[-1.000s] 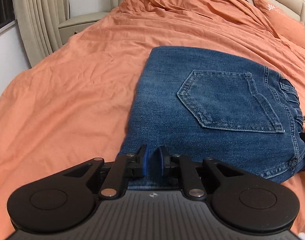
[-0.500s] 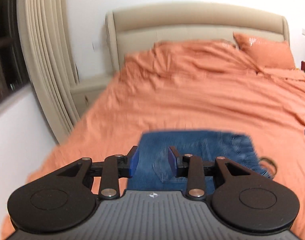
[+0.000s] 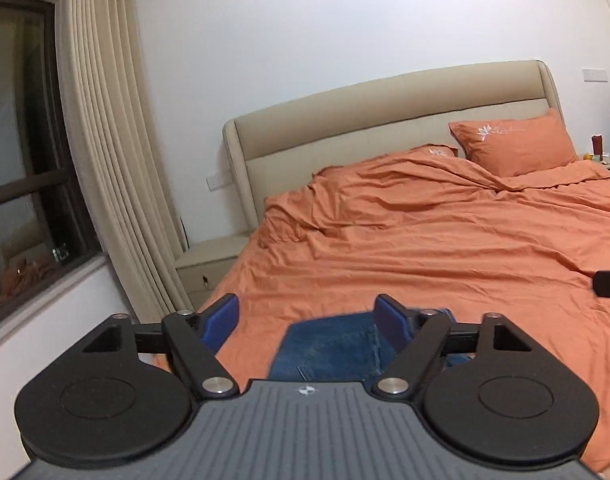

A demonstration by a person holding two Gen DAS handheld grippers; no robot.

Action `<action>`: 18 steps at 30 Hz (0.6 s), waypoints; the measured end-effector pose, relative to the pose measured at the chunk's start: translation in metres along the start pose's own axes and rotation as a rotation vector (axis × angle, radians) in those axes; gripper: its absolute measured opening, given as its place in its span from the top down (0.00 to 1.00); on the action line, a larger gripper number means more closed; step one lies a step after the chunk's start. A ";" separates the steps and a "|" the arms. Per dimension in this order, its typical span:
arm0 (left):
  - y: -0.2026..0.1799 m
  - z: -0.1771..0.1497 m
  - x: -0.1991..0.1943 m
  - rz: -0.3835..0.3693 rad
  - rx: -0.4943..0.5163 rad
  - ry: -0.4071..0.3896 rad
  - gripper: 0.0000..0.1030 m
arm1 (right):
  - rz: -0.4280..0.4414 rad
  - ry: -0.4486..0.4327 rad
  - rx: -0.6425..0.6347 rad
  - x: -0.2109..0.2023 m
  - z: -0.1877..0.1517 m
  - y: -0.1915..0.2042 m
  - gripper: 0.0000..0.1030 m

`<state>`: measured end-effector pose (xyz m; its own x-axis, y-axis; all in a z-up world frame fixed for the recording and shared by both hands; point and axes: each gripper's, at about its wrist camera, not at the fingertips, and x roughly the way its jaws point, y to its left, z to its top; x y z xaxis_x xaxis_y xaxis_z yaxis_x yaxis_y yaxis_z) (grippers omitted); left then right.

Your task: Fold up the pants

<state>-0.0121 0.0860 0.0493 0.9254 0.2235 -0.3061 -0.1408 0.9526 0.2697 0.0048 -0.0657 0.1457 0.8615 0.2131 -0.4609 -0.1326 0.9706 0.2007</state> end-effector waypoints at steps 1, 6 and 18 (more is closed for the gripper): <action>-0.005 -0.004 -0.002 -0.001 -0.013 0.005 0.09 | -0.009 0.004 0.015 -0.004 -0.006 0.000 0.21; -0.020 -0.029 0.008 -0.004 -0.064 0.077 0.09 | -0.008 0.070 0.024 0.000 -0.034 0.007 0.21; -0.026 -0.087 0.057 0.010 -0.122 0.268 0.09 | -0.038 0.190 -0.029 0.063 -0.073 0.024 0.21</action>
<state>0.0140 0.0920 -0.0541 0.8004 0.2641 -0.5382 -0.2060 0.9642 0.1667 0.0202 -0.0210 0.0587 0.7586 0.1905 -0.6231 -0.1177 0.9806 0.1565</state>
